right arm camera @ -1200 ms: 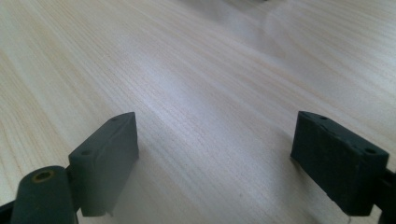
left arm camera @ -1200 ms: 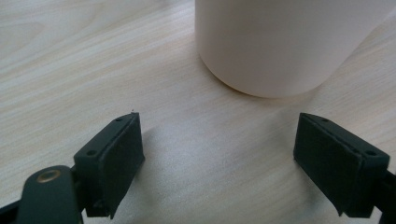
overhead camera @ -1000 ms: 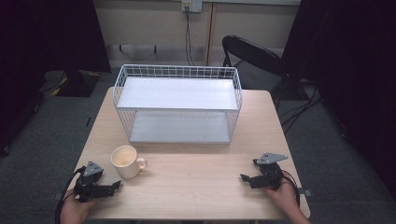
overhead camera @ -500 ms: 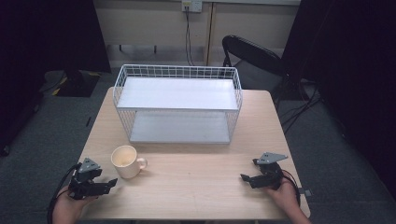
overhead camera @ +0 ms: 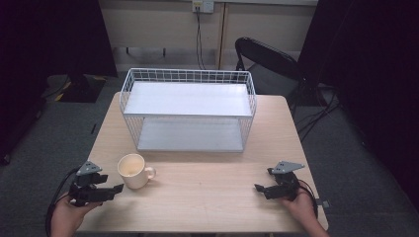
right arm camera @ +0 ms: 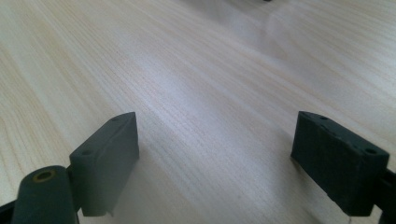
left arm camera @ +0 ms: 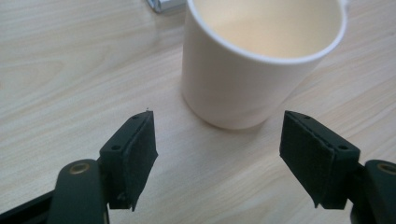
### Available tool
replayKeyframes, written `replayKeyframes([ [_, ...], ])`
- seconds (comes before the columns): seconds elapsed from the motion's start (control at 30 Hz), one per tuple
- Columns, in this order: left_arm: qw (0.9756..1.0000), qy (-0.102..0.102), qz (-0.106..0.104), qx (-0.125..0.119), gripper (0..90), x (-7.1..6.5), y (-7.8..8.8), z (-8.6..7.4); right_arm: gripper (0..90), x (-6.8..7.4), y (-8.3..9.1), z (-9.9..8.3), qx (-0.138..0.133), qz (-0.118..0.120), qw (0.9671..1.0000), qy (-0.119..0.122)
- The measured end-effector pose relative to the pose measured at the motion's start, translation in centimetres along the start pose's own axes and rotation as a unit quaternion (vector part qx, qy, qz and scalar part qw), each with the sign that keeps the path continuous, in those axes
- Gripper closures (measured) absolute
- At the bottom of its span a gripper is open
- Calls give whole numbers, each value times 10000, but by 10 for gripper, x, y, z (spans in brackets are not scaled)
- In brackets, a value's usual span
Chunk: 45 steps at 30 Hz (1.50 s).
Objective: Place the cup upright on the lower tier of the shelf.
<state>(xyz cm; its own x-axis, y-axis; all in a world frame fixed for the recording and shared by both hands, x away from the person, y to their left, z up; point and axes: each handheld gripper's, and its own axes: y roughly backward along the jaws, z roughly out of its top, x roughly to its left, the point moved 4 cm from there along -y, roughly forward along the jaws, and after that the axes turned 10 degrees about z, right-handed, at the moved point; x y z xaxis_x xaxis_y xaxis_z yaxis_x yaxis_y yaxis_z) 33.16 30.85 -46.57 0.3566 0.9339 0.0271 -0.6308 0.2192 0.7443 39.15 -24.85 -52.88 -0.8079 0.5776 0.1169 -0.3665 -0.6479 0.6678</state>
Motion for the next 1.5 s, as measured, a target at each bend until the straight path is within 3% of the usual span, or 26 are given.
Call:
replayKeyframes([
  [0.4, 9999, 76, -119, -35, 274, -2, 15, 20, 141, 0, 0, 0, 1, 4, 10000, 7],
  [0.87, 9999, 86, -96, -6, 277, -6, 15, 40, 141, 0, 0, 0, -2, 6, 10000, 12],
  [1.0, 9999, 145, 17, 37, 277, -2, 10, 44, 141, 0, 0, 0, -2, 6, 10000, 11],
  [1.5, 9990, 404, 89, 179, 288, 1, -19, 49, 141, 0, 0, 0, -2, 5, 10000, 12],
])
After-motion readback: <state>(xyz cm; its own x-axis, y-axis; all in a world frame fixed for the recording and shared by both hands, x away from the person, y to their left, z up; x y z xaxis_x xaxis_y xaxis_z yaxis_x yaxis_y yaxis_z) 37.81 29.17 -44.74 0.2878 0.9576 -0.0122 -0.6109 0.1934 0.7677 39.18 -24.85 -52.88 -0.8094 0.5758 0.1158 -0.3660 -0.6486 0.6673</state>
